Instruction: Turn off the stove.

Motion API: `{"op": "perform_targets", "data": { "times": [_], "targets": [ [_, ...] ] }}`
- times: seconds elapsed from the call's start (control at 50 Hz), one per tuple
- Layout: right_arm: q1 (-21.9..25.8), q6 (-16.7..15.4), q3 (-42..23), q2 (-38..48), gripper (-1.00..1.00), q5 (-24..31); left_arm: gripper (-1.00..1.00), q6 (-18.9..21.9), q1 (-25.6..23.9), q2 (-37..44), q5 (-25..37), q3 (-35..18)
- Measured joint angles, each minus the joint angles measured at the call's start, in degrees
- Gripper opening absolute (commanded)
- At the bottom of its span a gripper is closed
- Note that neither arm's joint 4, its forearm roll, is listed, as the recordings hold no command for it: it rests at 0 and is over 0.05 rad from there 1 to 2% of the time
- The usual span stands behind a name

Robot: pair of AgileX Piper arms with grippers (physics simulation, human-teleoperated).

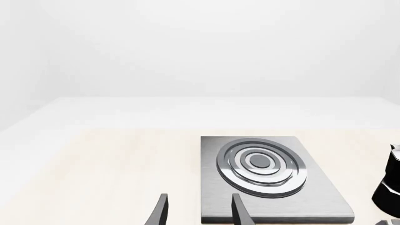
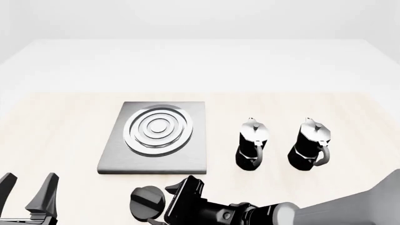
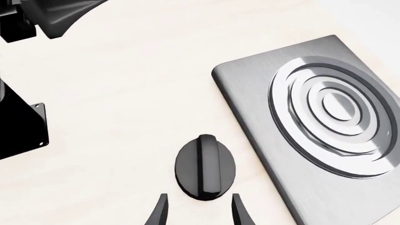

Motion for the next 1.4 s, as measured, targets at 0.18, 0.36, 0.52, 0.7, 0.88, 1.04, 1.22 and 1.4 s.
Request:
{"op": "perform_targets", "data": {
  "times": [0.18,0.36,0.52,0.7,0.88,1.04,1.22,1.4],
  "targets": [
    [0.1,-0.4,-1.4,1.8,1.00,0.0,1.00,0.0,0.0,0.0,0.0,0.0],
    [0.6,-0.7,-2.6,3.4,1.00,0.0,1.00,0.0,0.0,0.0,0.0,0.0],
    [1.0,-0.7,-3.4,4.7,1.00,-0.1,1.00,0.0,0.0,0.0,0.0,0.0],
    [1.3,-0.9,-3.9,5.6,1.00,-0.2,1.00,0.0,0.0,0.0,0.0,0.0],
    [1.5,-0.9,-4.1,6.1,1.00,-0.2,1.00,0.0,0.0,0.0,0.0,0.0],
    [1.6,-0.8,-4.2,6.3,1.00,-0.2,1.00,0.0,0.0,0.0,0.0,0.0],
    [1.6,-0.6,-4.3,6.8,1.00,-0.3,1.00,0.0,0.0,0.0,0.0,0.0],
    [1.3,-0.3,-4.6,8.0,1.00,-0.4,1.00,0.0,0.0,0.0,0.0,0.0]
  ]
}}
